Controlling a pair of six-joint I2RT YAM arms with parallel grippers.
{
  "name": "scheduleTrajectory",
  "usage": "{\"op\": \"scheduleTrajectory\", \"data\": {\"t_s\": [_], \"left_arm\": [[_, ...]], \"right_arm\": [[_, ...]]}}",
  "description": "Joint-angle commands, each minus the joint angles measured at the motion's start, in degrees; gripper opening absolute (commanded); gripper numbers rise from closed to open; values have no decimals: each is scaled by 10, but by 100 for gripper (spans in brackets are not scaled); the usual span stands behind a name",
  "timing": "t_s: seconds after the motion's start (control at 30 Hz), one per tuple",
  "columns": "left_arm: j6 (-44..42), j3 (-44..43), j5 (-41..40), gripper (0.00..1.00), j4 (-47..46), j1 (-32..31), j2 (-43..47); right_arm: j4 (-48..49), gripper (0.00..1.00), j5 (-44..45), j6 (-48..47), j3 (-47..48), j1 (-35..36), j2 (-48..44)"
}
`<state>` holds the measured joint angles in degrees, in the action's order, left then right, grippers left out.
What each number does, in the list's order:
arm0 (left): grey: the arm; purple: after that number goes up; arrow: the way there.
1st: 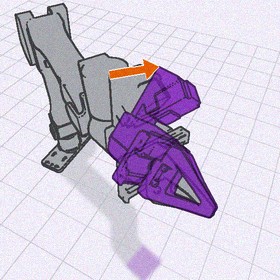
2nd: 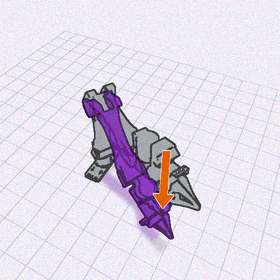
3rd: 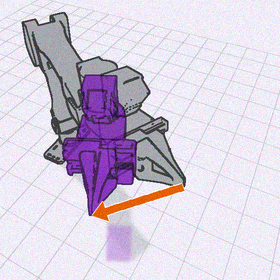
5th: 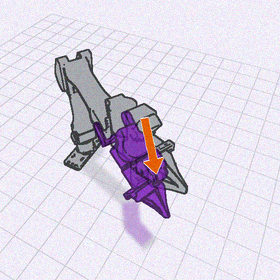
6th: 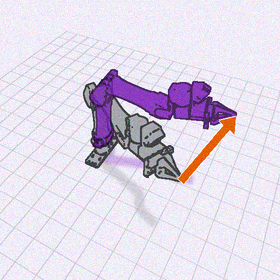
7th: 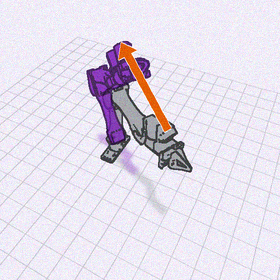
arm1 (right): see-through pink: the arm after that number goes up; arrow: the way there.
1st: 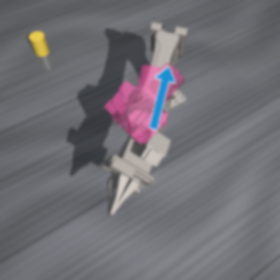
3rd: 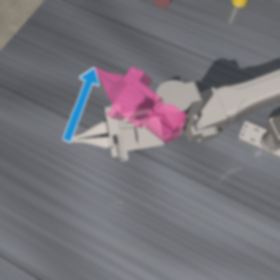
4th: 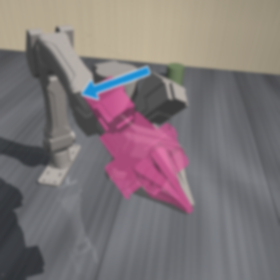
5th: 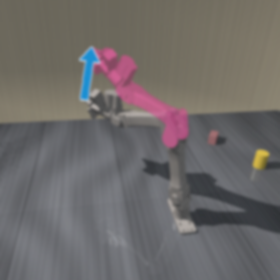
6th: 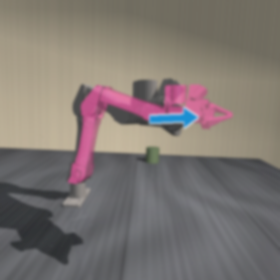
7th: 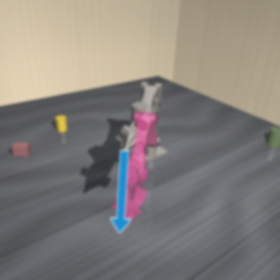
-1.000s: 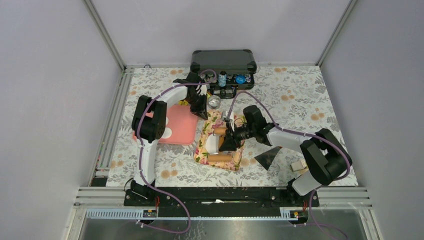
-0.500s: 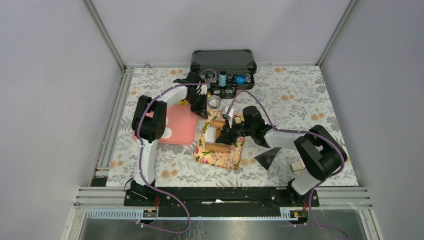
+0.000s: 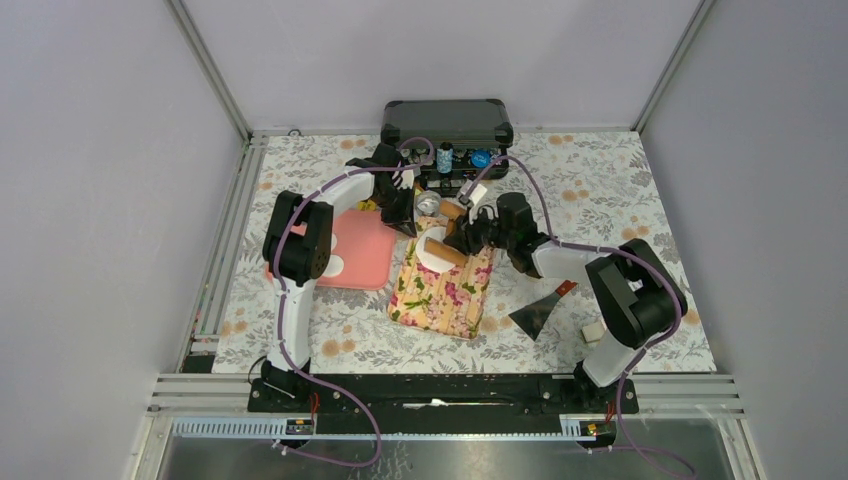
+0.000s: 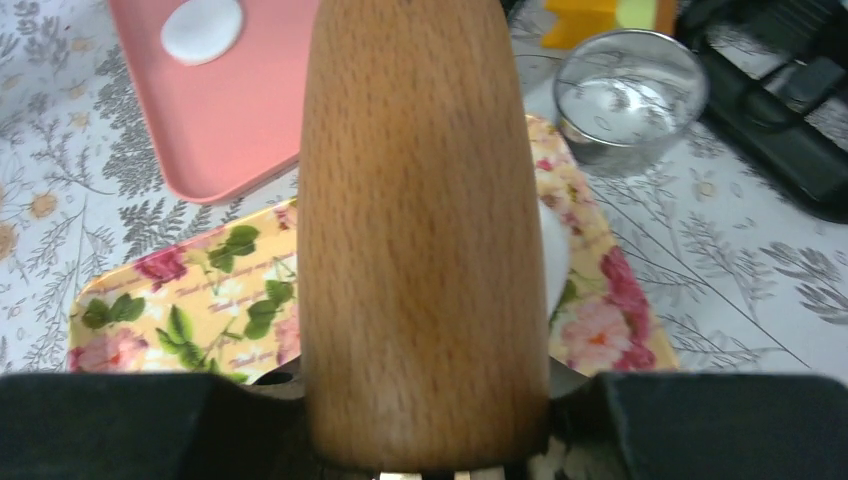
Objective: Roll out the dumpling wrappers from the dough
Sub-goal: Flatten out the dough on the work surface.
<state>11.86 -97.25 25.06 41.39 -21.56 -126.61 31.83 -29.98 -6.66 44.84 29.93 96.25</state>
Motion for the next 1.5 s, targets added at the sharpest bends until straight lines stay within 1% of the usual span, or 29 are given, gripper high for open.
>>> {"op": "scheduleTrajectory", "data": {"t_s": [0.0,0.1,0.17,0.3,0.37,0.47,0.73,0.9,1.17,1.47], "left_arm": [[-23,11,6,0,27,-2,28],[-25,12,14,0,27,-2,25],[-26,11,18,0,27,-2,23],[-28,8,26,0,27,-2,20],[-28,6,29,0,27,-2,18],[-28,6,32,0,27,-3,19],[-28,2,31,0,29,-3,16],[-24,-5,28,0,32,-3,12],[-22,-2,22,0,34,-3,18],[-21,1,23,0,33,-3,21]], "right_arm": [[-22,0,-16,-7,-1,-25,5],[9,0,-81,28,6,-26,-23],[12,0,-89,29,27,-26,-23],[-15,0,-82,-2,78,-26,22],[-24,0,-91,-16,97,-26,54],[-71,0,-115,-37,117,-26,83],[-183,0,-152,-98,73,-21,52],[-222,0,-150,-112,63,-1,42],[-231,0,-142,-112,51,17,42],[-240,0,-145,-106,40,45,18]]}}
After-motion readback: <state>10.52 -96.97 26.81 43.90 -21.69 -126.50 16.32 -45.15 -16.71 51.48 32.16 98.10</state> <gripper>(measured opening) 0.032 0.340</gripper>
